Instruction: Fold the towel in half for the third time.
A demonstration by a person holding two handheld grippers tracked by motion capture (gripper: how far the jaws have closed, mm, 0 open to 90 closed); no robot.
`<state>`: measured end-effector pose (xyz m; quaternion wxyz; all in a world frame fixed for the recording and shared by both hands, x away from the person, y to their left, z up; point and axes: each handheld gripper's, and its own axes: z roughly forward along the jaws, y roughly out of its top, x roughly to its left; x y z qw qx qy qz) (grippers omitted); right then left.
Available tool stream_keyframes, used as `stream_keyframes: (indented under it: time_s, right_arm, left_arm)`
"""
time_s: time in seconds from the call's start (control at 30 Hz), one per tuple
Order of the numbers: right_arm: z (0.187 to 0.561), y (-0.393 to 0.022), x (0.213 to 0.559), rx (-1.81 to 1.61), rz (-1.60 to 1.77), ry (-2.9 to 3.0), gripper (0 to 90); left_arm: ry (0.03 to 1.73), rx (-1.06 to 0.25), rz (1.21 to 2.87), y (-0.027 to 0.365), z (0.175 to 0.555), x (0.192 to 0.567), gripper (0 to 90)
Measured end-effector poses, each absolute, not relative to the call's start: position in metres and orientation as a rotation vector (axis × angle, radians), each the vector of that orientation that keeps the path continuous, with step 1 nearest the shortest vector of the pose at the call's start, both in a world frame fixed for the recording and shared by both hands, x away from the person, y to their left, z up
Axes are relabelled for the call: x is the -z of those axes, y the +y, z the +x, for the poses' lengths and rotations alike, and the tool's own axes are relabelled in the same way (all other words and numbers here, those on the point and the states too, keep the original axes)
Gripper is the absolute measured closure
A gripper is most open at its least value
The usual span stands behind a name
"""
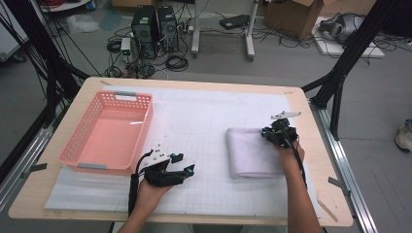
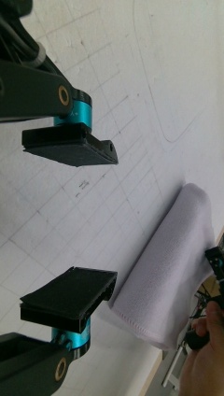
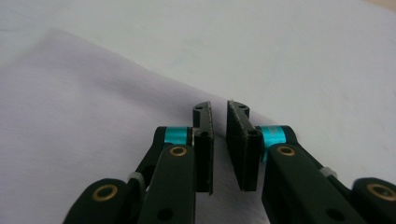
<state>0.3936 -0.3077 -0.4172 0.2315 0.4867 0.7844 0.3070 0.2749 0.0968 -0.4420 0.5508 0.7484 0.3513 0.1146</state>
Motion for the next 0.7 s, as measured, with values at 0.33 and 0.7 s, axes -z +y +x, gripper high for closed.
stream_keyframes:
  time_s: [0.33,0.7]
  right_arm:
    - [0.372,-0.348,0.421,-0.986,1.457,1.967,74.9]
    - [0.309,-0.345,0.418,-1.140,1.228,2.133,68.7]
  left_arm:
    - [0.830,-0.270,1.765,0.098,0.275,0.442,37.2]
    - [0.837,-0.274,1.756,0.099,0.275,0.442,35.5]
